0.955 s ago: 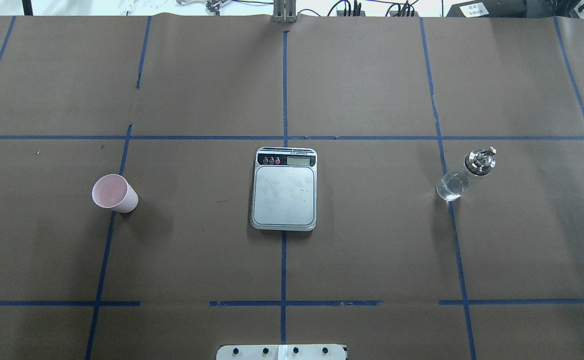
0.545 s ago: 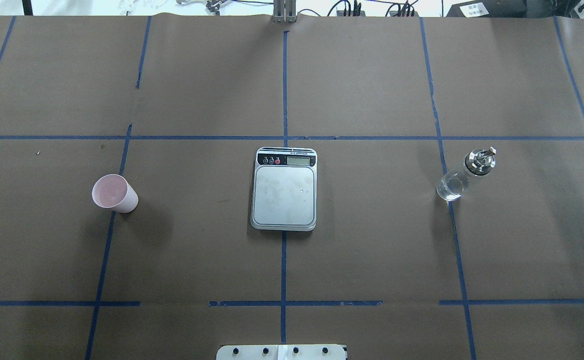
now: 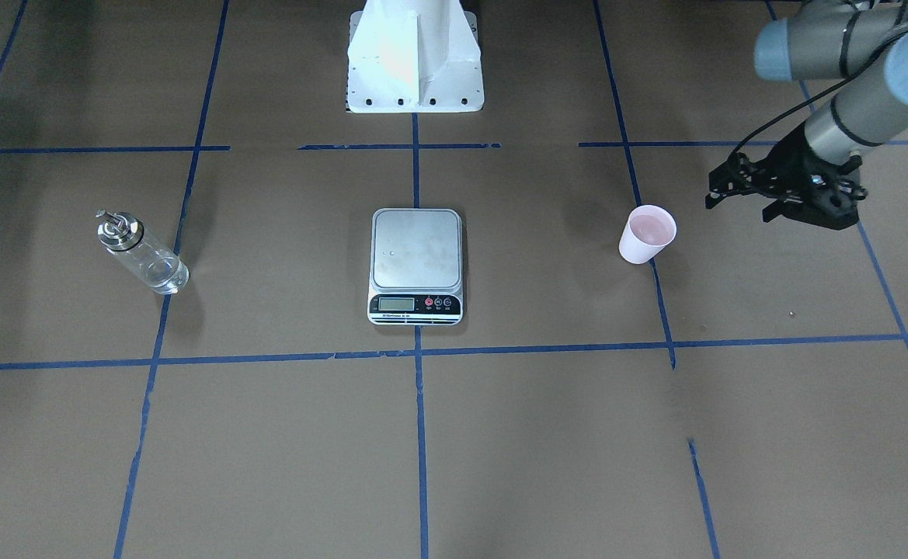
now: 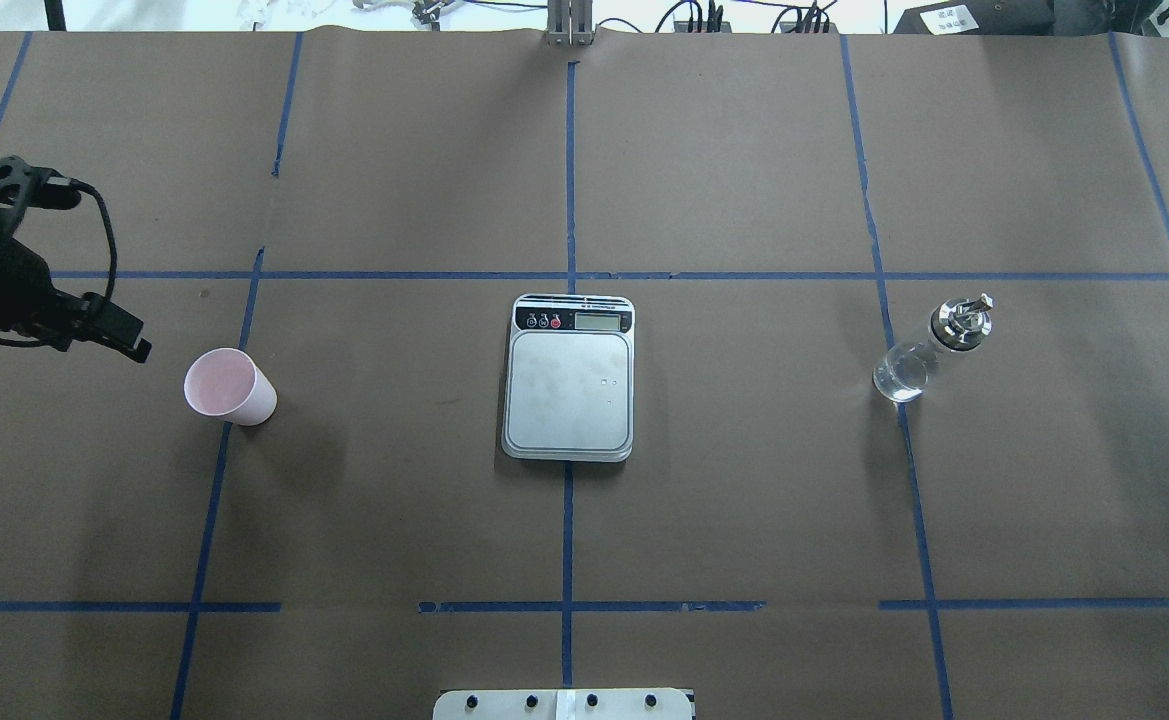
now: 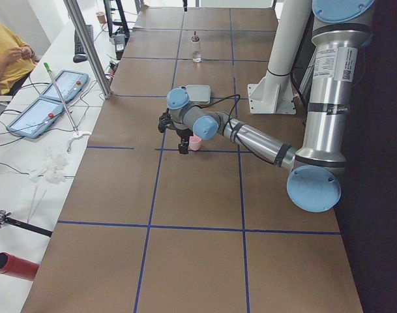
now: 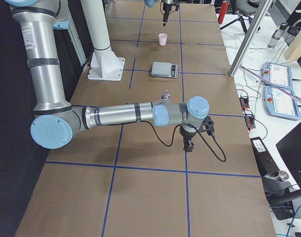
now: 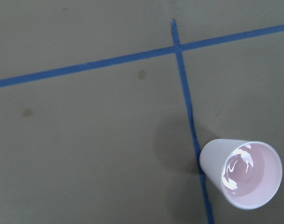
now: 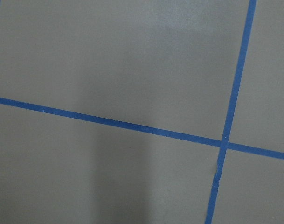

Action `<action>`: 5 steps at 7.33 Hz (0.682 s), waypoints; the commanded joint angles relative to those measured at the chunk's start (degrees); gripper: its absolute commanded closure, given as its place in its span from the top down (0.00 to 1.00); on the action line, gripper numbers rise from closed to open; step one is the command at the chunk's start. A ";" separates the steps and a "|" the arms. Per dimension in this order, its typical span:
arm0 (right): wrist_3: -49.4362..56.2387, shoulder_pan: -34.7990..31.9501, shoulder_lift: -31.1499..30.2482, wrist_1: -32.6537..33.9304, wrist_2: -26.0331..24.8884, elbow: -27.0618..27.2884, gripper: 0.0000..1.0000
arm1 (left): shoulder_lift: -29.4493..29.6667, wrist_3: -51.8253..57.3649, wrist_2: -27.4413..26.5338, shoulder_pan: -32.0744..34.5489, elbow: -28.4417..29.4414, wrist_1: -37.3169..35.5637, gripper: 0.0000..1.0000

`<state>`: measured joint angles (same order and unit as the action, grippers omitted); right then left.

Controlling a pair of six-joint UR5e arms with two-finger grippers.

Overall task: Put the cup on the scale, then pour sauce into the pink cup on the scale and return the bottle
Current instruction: 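Reach the left gripper down to the pink cup and grasp it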

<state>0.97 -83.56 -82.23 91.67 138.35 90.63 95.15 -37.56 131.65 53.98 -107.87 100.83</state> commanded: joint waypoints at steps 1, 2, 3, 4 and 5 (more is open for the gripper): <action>0.08 0.50 0.06 0.09 -0.01 -0.27 1.00 | 2.66 -3.39 -2.80 -4.14 2.92 0.25 0.99; 0.08 0.51 0.06 0.00 -0.01 -0.28 1.00 | 2.85 -3.74 -2.54 -4.32 2.93 0.33 0.97; 0.08 0.51 -0.03 0.09 -0.01 -0.28 1.00 | 3.20 -4.01 -2.53 -5.02 3.19 0.25 0.95; 0.08 0.51 -0.12 0.09 -0.01 -0.28 1.00 | 3.38 -4.10 -2.62 -5.37 3.19 0.25 0.91; 0.08 0.51 -0.12 0.00 -0.01 -0.36 1.00 | 3.38 -4.01 -2.62 -5.46 3.28 0.16 0.82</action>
<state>1.05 -83.06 -82.31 91.73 138.34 90.33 98.39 -41.54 129.06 48.81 -104.71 101.06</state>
